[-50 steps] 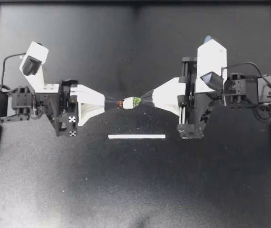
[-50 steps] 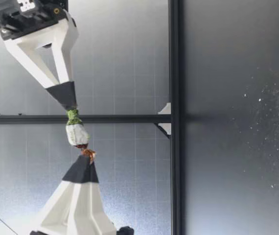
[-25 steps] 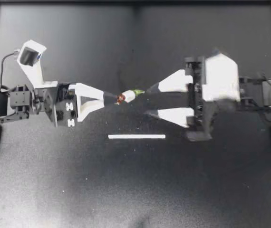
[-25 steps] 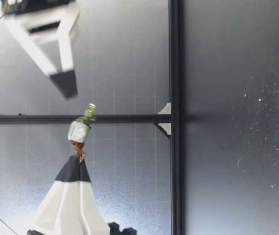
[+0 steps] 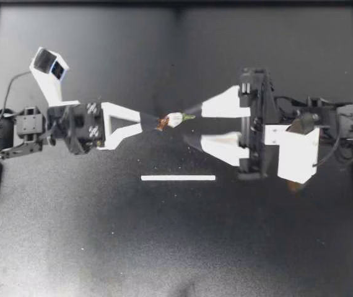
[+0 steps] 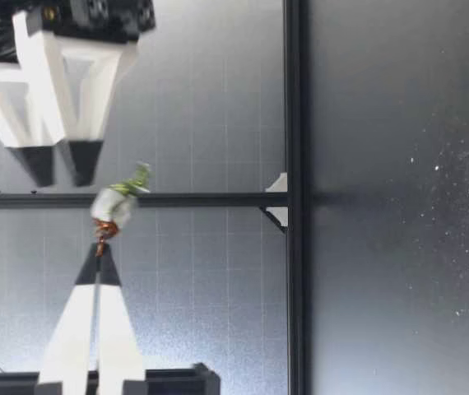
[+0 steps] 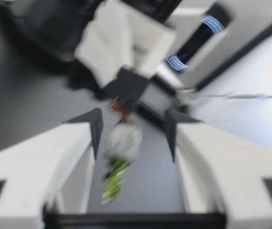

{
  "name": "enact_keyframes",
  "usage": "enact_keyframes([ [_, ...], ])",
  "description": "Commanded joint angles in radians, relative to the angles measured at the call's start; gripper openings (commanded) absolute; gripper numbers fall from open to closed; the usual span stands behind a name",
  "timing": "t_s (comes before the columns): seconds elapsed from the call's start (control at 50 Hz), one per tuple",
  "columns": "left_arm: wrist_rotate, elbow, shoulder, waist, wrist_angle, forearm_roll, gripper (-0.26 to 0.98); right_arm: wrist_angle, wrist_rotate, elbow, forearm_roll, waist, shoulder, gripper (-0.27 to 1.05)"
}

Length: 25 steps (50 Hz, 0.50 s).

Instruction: Pick up the candy and unwrap it.

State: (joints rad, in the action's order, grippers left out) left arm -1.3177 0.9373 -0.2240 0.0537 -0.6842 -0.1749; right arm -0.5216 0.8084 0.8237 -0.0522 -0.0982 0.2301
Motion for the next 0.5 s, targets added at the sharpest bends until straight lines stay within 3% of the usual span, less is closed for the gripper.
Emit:
enact_keyframes([
  [0.0,0.008,-0.005,-0.003,0.003,-0.020,-0.081,-0.16,-0.069,0.098,-0.015,-0.130,-0.003,0.005,0.56],
  [0.2,0.089,0.037,0.002,0.008,-0.120,-0.256,-0.16,-0.118,0.311,-0.009,-0.310,0.046,0.000,0.56],
  [0.34,0.123,0.029,0.002,0.008,-0.133,-0.281,-0.16,-0.132,0.376,-0.017,-0.403,0.058,-0.021,0.56],
  [0.48,0.124,0.025,0.002,0.008,-0.133,-0.281,-0.16,-0.132,0.391,-0.032,-0.410,0.060,-0.057,0.56],
])
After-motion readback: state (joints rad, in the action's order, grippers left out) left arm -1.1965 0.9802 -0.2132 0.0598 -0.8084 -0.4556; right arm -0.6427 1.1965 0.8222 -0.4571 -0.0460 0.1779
